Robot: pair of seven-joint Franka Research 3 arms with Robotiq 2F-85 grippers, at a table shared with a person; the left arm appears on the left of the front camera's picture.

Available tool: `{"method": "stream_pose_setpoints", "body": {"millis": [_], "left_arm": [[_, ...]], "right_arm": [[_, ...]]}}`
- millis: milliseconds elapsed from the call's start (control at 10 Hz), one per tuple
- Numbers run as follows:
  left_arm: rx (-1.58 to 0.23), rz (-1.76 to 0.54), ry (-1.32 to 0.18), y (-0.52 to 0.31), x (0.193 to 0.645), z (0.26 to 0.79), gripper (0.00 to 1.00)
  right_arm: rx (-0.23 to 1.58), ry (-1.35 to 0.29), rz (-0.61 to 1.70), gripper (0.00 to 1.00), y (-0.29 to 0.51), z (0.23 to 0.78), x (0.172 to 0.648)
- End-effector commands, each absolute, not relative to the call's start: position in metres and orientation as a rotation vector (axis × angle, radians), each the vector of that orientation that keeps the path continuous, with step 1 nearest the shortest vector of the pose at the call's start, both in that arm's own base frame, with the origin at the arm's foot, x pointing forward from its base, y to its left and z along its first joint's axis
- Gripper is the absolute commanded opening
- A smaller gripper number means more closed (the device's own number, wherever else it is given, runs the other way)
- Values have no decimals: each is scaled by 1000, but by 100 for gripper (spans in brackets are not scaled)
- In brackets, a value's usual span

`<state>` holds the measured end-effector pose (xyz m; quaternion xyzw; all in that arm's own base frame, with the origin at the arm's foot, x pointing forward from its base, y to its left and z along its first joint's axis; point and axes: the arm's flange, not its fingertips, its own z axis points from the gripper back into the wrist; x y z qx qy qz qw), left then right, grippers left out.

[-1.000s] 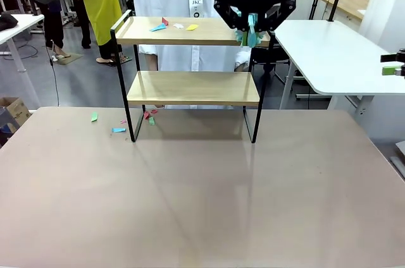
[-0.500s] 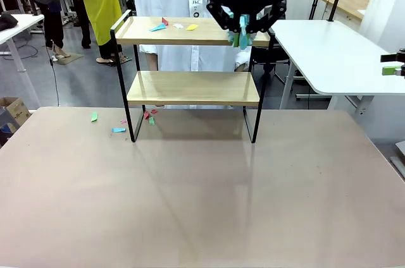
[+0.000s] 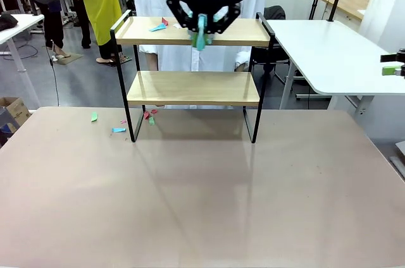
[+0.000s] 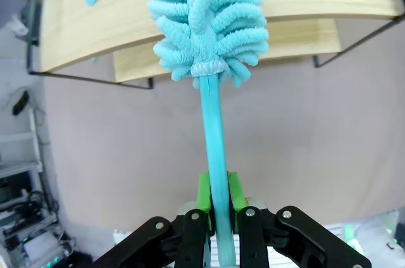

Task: Clean the shelf.
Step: Clean the specific section of the Shelf indicated by the human with the Duster.

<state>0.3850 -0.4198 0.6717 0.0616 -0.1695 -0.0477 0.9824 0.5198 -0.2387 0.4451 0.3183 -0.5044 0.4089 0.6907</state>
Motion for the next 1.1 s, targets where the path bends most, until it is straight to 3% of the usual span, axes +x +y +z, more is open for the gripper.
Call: {"method": "stream_pose_setpoints", "body": {"millis": [0,700,1000], "left_arm": [[226,-105,-320,-396,380,666,13],[671,-52,-302,-309,375,649,13],[835,-10,-484,-308,353,660,13]], "right_arm": [[701,-1129,916,100,-237,447,521],[701,-1129,916,100,-237,447,521],[701,-1129,916,100,-237,447,521]]}}
